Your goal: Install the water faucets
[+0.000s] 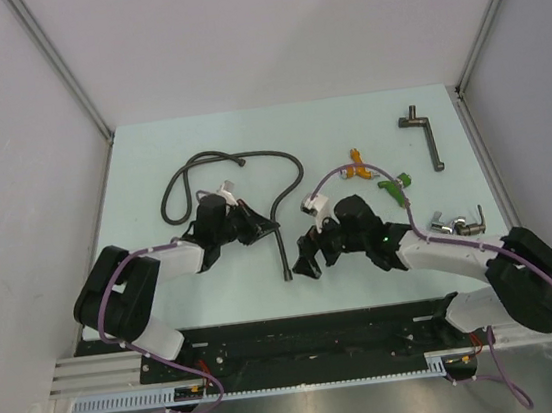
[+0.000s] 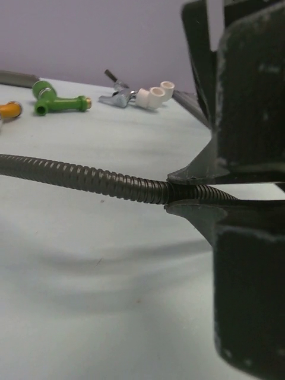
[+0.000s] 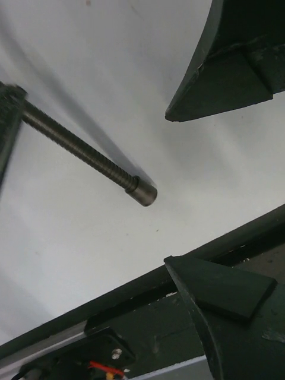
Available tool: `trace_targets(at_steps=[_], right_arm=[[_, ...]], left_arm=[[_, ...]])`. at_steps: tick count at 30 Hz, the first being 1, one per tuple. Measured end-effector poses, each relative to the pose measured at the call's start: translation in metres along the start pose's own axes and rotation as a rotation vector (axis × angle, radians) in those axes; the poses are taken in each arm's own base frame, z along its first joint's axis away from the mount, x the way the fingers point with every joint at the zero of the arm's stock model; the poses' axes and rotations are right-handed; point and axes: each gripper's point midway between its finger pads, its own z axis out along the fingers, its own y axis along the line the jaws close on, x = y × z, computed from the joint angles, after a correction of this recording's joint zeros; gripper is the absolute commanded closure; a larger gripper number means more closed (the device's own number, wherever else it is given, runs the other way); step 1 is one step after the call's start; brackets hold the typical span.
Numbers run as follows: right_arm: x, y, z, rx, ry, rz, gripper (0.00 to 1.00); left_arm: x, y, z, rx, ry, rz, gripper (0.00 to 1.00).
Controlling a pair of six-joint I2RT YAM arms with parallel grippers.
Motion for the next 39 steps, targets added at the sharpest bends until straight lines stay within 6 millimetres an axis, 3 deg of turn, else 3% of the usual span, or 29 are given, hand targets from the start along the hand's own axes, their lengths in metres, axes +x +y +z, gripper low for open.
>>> trace_targets(at_steps=[2,3,5,6,9,11,15,19,23,29,33,36,39], right_arm=[[0.016,0.003,0.013,-0.001,0.045,-0.012,0.02],[0.023,0.005,0.018,-0.004,0.065,-0.018,0.03],[0.035,0.008,0.028,-0.005,0.097,-0.025,0.03],[0.039,0.008,0.03,-0.002,0.106,-0.026,0.03],[0.043,0.006,0.036,0.016,0.109,-0.031,0.04],[0.041,0.003,0.037,0.031,0.101,-0.034,0.05],[0.039,-0.005,0.037,0.078,0.091,-0.038,0.06],[0.036,-0.025,0.03,0.189,0.08,-0.029,0.06],[0.011,-0.065,0.0,0.358,0.005,0.052,0.09],[-0.028,-0.155,-0.081,0.667,-0.138,0.269,0.13],[-0.026,-0.205,-0.131,0.841,-0.156,0.408,0.14],[-0.018,-0.229,-0.15,0.914,-0.122,0.49,0.14],[-0.01,-0.245,-0.154,0.947,-0.078,0.541,0.15]], left_arm=[[-0.005,0.004,0.001,-0.018,-0.031,0.002,0.78],[-0.006,0.008,0.001,-0.031,-0.046,0.002,0.68],[-0.009,0.014,0.001,-0.055,-0.069,0.006,0.56],[-0.009,0.018,0.001,-0.069,-0.079,0.006,0.44],[-0.01,0.028,-0.004,-0.113,-0.104,0.017,0.27],[-0.014,0.028,-0.011,-0.134,-0.128,0.042,0.2],[-0.032,0.006,-0.042,-0.143,-0.223,0.15,0.04],[-0.057,-0.033,-0.084,-0.133,-0.337,0.31,0.0],[-0.079,-0.07,-0.124,-0.141,-0.428,0.471,0.0],[-0.099,-0.1,-0.168,-0.196,-0.501,0.675,0.0],[-0.101,-0.099,-0.177,-0.233,-0.501,0.744,0.0],[-0.099,-0.093,-0.177,-0.255,-0.481,0.769,0.0],[-0.098,-0.083,-0.178,-0.288,-0.477,0.793,0.0]])
